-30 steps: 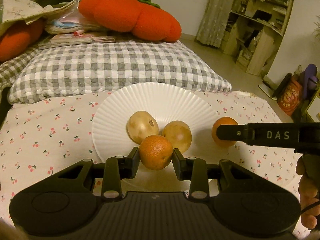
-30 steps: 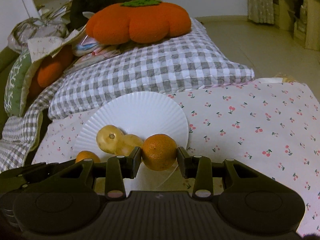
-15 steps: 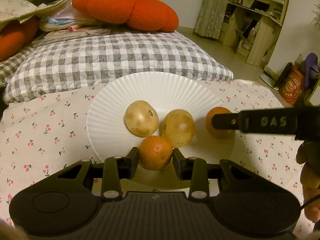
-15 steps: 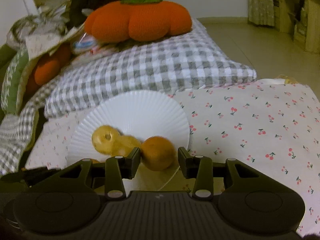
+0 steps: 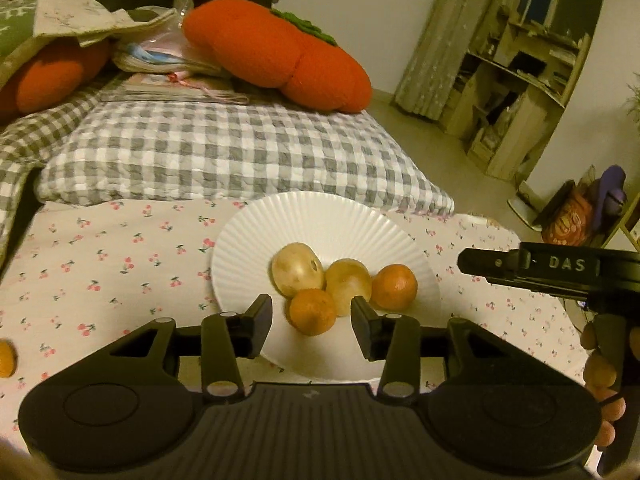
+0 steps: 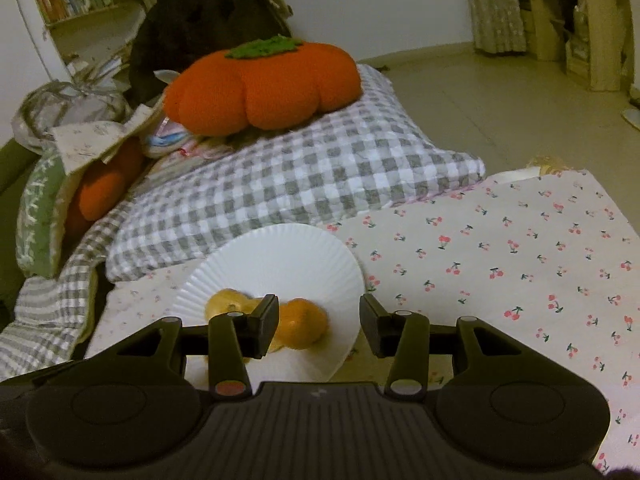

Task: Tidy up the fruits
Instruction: 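Carry both tangerines onto the white plate beside the pears and open both tools, then withdraw both open tools from the plate toward the remaining fruit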

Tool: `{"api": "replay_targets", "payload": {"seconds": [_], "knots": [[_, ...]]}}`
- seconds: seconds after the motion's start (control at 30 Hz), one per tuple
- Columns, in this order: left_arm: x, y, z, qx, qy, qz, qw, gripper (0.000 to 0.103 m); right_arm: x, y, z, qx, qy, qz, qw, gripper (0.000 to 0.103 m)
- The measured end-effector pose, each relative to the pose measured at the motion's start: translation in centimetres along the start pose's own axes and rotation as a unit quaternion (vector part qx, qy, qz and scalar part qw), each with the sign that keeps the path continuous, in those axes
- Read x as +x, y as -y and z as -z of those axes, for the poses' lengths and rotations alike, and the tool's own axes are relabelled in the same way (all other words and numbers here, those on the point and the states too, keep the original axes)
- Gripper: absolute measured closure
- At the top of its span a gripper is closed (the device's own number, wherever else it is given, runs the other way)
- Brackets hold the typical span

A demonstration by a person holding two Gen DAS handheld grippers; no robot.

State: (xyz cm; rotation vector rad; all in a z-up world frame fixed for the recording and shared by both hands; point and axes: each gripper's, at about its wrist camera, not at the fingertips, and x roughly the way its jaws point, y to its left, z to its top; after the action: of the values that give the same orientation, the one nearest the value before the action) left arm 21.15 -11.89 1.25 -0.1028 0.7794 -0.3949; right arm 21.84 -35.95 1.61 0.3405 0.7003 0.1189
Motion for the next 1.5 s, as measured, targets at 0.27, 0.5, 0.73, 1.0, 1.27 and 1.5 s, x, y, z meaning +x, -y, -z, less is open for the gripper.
{"api": "replay_targets", "payload": {"seconds": [0.27,0.5,0.73,1.0,1.27,1.5], "knots": [[-2.6,0.4,0.5,0.021,0.013,-0.042,0.9988,0.065,-3.0,-2.9,1.3,-0.054,0.015,-0.03,0.998,0.055],[-4.8,0.6,1.4,0.029,0.015,-0.086,0.9958,0.057,-5.1,-5.5,2.5,-0.103,0.025,-0.03,0.994,0.043],[-6.8,0.2,2.1,0.025,0.024,-0.12,0.9921,0.046,-6.4,-6.6,3.7,-0.125,0.037,-0.025,0.991,0.037],[-8.2,-1.3,2.3,0.016,0.03,-0.128,0.9911,0.035,-6.7,-7.6,4.6,-0.138,0.034,-0.028,0.989,0.03],[-10.2,-7.8,1.5,-0.055,0.054,-0.17,0.9824,0.032,-7.0,-8.2,5.2,-0.149,0.034,-0.033,0.988,0.019],[-11.1,-10.4,1.9,-0.08,0.051,-0.188,0.9775,0.03,-6.6,-9.6,6.3,-0.18,0.021,-0.039,0.983,0.011]]}}
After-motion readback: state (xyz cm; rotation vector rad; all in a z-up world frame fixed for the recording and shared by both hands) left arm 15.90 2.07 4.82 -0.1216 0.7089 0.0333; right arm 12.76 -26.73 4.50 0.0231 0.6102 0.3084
